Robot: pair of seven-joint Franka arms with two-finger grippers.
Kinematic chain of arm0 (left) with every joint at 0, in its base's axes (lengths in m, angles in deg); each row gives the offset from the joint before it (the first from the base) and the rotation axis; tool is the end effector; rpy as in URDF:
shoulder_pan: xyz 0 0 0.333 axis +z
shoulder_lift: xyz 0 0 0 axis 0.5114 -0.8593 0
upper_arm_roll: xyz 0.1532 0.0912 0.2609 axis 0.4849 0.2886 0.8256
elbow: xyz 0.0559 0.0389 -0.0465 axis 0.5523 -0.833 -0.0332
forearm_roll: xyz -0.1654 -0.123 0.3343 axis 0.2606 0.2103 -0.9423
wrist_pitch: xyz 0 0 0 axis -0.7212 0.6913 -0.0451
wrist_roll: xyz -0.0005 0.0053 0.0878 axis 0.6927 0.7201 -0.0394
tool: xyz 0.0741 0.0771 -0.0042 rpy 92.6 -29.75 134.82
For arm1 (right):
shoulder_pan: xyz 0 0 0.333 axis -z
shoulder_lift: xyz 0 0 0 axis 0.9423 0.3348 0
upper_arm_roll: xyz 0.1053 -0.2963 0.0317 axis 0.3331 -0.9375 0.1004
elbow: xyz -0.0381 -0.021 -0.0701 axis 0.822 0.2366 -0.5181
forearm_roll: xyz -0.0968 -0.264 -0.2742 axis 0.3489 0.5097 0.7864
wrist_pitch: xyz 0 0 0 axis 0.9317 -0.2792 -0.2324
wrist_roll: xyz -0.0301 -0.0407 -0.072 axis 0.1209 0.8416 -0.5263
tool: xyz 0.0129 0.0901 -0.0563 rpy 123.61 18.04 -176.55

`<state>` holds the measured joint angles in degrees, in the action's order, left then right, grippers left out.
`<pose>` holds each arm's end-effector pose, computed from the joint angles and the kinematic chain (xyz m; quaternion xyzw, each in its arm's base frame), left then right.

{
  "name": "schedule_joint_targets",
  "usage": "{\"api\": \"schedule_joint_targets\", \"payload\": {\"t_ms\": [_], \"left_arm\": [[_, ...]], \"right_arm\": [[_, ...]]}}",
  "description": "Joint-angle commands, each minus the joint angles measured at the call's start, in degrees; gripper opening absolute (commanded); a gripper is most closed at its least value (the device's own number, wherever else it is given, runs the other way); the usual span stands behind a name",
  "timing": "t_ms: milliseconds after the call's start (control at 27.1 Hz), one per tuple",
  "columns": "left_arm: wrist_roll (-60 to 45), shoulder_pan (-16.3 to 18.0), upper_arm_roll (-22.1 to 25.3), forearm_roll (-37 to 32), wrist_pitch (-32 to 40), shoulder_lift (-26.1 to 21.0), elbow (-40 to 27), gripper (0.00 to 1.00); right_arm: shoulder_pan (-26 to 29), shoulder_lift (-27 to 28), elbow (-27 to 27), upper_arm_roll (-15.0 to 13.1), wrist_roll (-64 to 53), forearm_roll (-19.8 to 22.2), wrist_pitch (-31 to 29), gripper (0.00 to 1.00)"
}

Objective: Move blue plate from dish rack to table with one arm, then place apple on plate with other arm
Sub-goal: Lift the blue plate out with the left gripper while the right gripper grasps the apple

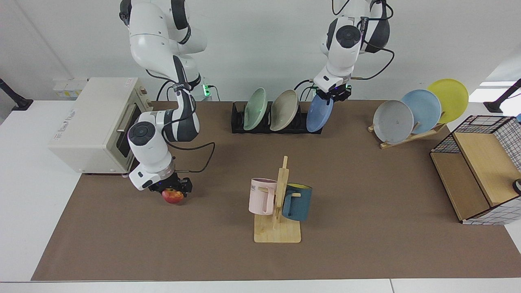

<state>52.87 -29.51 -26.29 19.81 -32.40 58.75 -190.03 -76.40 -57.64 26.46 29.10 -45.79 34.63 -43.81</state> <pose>0.3678 -0.1636 0.4518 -0.9880 0.1049 0.1016 0.0499 0.6662 0.0456 0.3151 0.9990 -0.0279 0.0346 0.0038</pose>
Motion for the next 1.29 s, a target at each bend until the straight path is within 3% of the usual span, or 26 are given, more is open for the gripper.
{"api": "schedule_joint_targets", "payload": {"t_ms": [0,185,369,628,776,997,1145,1256], "left_arm": [[0.5,0.9,1.7,-1.3,4.2,-0.4,4.5,0.00],[2.9,1.1,4.2,-1.2,4.1,-1.5,7.2,0.00],[3.5,0.9,9.0,-0.1,2.1,-7.3,12.5,0.00],[6.4,0.9,12.4,3.7,-3.1,-13.3,15.8,0.00],[6.7,0.9,13.9,4.3,-10.3,-16.7,16.0,0.00],[9.1,1.0,15.9,13.8,-12.4,-21.3,18.2,0.00],[15.3,0.9,15.9,20.1,-12.8,-24.7,17.7,0.00],[18.6,1.7,16.0,26.7,-12.9,-26.7,17.1,0.00]], "right_arm": [[0.1,-2.9,-0.5,0.2,0.9,0.7,3.5,0.05],[-0.1,-6.0,-1.5,0.3,1.2,0.6,7.9,0.05],[-0.2,-9.9,-1.5,0.3,1.1,0.4,12.0,0.05],[-0.1,-14.9,-1.3,0.3,0.7,0.2,17.3,0.05],[-0.1,-18.0,-1.0,0.3,0.7,0.3,20.8,0.05],[-0.3,-22.9,-0.2,0.3,0.8,0.3,26.2,0.05],[-0.3,-27.6,5.6,0.3,0.8,0.3,25.0,0.05],[-0.3,-31.6,12.8,0.3,1.2,0.2,19.9,0.05]]}}
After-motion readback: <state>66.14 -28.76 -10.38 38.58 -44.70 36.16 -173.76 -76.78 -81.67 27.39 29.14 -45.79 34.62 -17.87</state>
